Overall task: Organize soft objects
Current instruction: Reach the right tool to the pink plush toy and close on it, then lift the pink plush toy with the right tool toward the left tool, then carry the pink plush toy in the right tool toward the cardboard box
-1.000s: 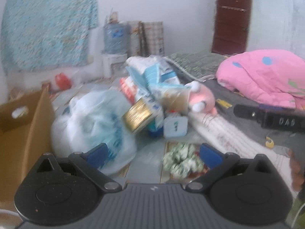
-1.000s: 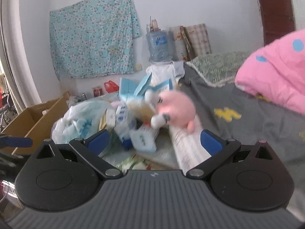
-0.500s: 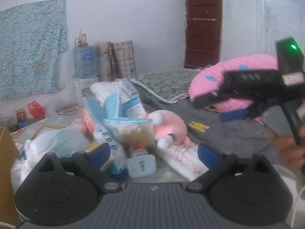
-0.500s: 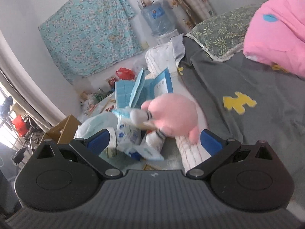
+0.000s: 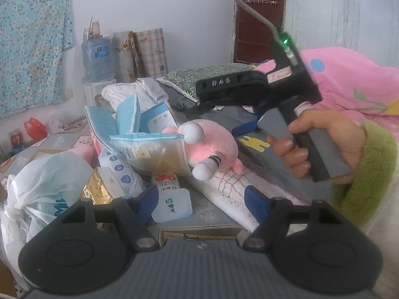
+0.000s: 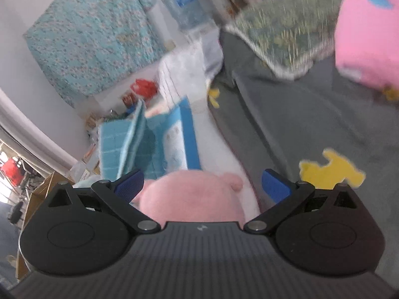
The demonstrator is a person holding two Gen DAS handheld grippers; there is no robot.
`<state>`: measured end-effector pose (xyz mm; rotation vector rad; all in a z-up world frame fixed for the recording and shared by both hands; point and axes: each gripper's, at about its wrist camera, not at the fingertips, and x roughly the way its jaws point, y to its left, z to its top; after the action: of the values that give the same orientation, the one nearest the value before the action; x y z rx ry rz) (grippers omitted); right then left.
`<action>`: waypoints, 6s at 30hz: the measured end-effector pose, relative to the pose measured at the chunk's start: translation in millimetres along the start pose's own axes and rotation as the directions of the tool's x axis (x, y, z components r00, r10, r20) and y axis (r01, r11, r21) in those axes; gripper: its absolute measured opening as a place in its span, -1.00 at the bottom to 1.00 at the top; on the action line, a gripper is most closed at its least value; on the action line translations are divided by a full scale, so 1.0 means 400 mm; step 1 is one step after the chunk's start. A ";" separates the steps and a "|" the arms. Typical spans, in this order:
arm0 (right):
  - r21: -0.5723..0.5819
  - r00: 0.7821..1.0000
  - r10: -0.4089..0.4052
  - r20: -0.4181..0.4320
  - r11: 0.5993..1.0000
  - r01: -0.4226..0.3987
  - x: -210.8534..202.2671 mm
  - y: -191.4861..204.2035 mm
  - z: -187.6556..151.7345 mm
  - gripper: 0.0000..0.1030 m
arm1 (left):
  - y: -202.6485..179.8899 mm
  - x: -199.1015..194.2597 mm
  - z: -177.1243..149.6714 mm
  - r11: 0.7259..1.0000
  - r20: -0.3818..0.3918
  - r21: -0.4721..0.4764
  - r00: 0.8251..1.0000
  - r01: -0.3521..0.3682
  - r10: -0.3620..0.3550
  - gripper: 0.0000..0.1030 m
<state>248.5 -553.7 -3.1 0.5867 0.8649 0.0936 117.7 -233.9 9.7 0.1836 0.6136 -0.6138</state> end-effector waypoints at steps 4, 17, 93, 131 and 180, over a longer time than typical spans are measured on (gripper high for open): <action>0.054 0.994 0.090 -0.055 0.995 -0.087 0.025 -0.026 -0.032 0.96 | -0.004 0.015 0.005 1.000 -0.027 0.010 1.000 -0.014 0.014 0.50; -0.098 0.985 0.104 0.141 0.991 -0.091 -0.124 0.035 -0.076 0.59 | -0.024 -0.056 -0.014 0.999 0.001 0.025 0.999 -0.038 0.038 0.58; 0.193 0.708 0.601 -0.371 0.796 -0.574 -0.012 0.338 -0.435 0.94 | 0.144 -0.094 -0.248 0.941 -0.158 0.029 0.928 -0.337 0.337 0.65; 0.219 0.854 0.512 -0.090 0.847 -0.485 -0.099 0.149 -0.460 0.77 | 0.289 -0.180 -0.209 0.939 0.024 -0.319 0.989 -0.129 0.145 0.51; 0.031 0.933 0.345 0.100 0.937 -0.349 -0.038 0.242 -0.483 -0.82 | 0.300 -0.167 -0.229 0.954 -0.065 -0.274 0.992 -0.118 0.105 0.63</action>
<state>110.8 -390.5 -39.1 0.7801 0.6664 0.3652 101.0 -73.9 -26.8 -0.0304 0.7253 -0.4092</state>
